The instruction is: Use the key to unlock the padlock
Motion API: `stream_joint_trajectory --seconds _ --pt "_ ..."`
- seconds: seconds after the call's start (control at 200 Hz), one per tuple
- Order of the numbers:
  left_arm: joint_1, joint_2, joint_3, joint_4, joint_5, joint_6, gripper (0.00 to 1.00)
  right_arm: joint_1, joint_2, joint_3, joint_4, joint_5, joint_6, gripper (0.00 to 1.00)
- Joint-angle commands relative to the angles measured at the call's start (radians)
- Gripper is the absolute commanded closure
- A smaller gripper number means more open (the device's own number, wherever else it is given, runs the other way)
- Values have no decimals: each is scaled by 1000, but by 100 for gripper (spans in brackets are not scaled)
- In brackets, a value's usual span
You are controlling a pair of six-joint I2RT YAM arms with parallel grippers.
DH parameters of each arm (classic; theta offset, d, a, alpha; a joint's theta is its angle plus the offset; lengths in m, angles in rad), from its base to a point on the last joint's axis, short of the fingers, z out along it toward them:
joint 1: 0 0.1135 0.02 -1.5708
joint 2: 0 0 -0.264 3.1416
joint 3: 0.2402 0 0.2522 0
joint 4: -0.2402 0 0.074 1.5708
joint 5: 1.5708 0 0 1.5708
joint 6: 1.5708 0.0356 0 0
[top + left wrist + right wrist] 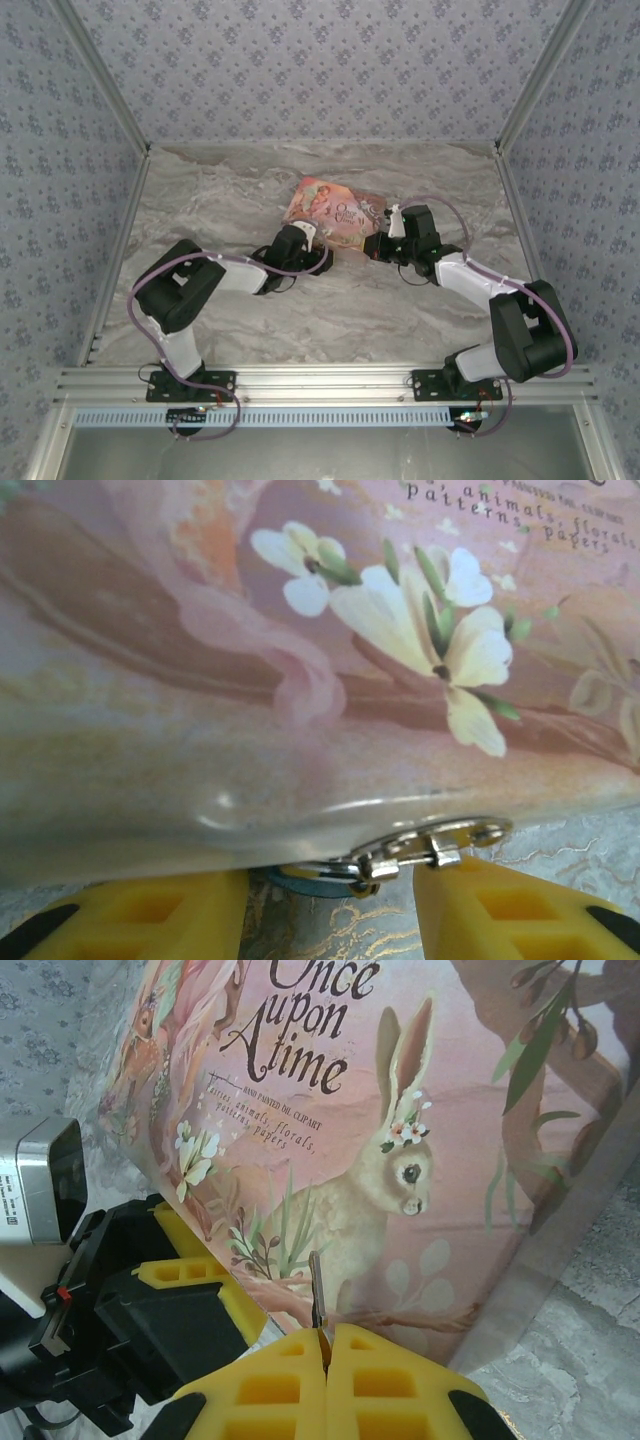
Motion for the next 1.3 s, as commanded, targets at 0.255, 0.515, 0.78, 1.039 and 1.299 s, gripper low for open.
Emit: stream_joint_trajectory --seconds 0.255,0.515,0.78,1.039,1.299 --pt "-14 21 44 -9 -71 -11 61 -5 9 -23 -70 20 -21 100" --pt "-15 34 62 -32 -87 -21 65 -4 9 -18 -67 16 -18 100" --pt "-15 44 65 -34 -96 -33 71 3 9 -18 -59 19 -14 100" --pt "-15 16 61 -43 -79 -44 80 1 -25 13 -53 14 -29 100" --pt "-16 -40 57 -86 -55 -117 82 -4 -144 -8 -76 47 -98 100"
